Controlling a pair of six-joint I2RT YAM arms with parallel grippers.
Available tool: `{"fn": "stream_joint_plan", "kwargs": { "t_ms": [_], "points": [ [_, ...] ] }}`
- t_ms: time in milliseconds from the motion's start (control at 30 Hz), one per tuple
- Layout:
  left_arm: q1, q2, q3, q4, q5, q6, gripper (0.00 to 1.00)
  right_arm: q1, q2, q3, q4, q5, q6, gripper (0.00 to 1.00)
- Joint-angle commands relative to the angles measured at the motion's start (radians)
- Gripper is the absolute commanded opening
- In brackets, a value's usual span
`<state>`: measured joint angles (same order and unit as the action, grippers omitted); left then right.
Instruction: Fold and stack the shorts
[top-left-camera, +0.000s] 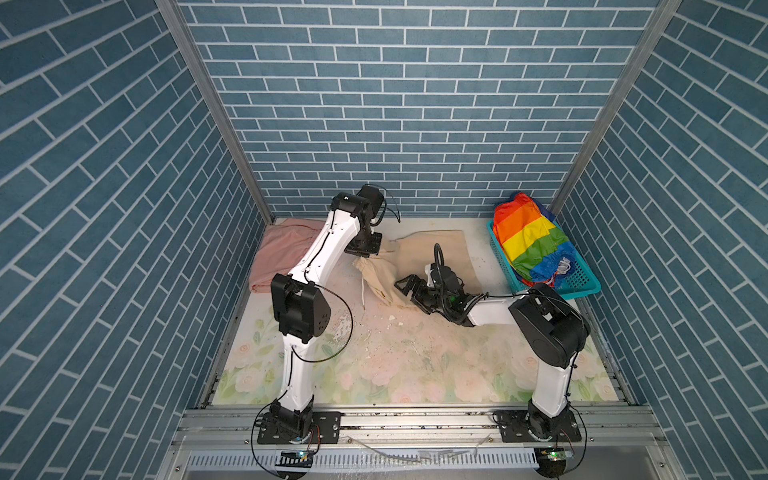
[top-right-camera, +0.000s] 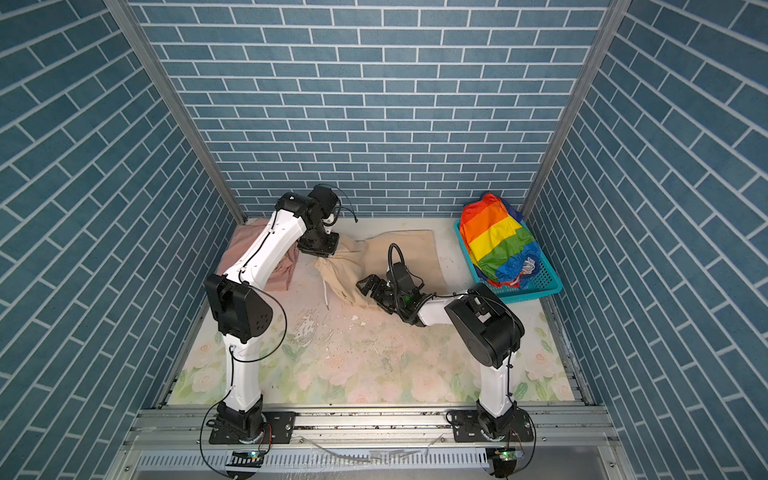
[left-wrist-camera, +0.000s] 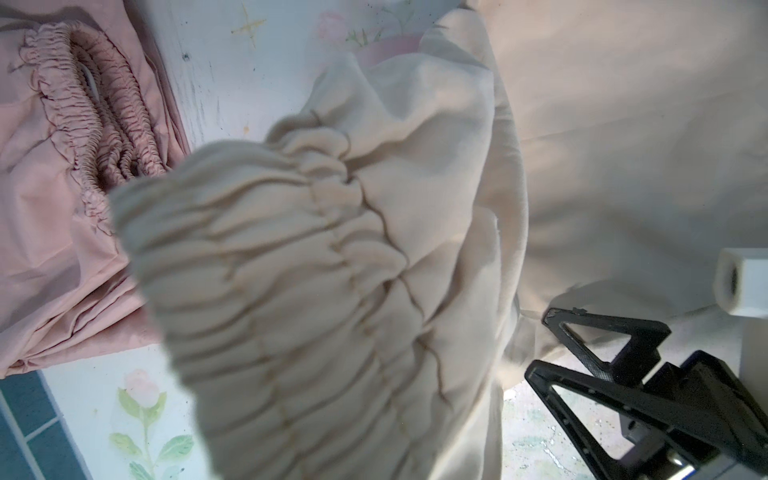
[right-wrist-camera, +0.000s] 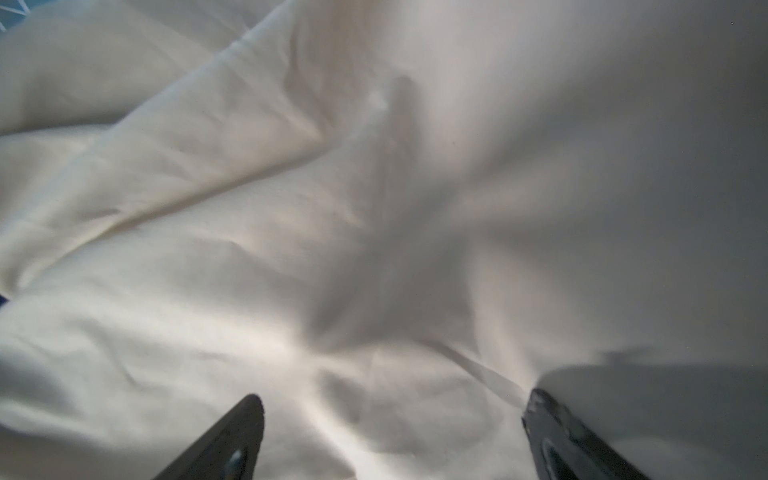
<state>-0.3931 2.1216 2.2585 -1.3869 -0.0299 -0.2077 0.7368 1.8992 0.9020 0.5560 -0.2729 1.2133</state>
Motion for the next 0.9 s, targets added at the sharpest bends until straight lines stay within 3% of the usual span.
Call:
{"fn": "stream_joint_plan", "kwargs": {
  "t_ms": [0,133,233,367,433,533,867],
  "points": [
    [-0.006,0.030,0.057,-0.065,-0.015,-0.013,0.00,-0.006,-0.019,-0.040,0.014,-0.012,0.035,0.99],
    [-0.010,0.066,0.107,-0.102,-0.013,-0.017,0.00,-0.080,-0.201,-0.040,-0.142,-0.001,-0.086,0.98],
    [-0.014,0.094,0.154,-0.137,-0.024,-0.017,0.00,-0.189,-0.323,0.027,-0.433,0.002,-0.254,0.98],
    [-0.015,0.122,0.194,-0.171,-0.069,-0.007,0.00,-0.351,-0.305,0.183,-0.819,-0.042,-0.524,0.98],
    [-0.015,0.123,0.188,-0.185,-0.127,0.009,0.00,-0.406,-0.267,0.241,-0.932,-0.040,-0.631,0.99],
    [-0.014,0.116,0.167,-0.202,-0.188,0.024,0.00,-0.430,-0.238,0.256,-0.971,-0.028,-0.698,0.99],
    [0.008,0.069,0.118,-0.198,-0.245,0.047,0.00,-0.430,-0.097,0.318,-1.034,0.070,-0.826,0.96]
  ]
}}
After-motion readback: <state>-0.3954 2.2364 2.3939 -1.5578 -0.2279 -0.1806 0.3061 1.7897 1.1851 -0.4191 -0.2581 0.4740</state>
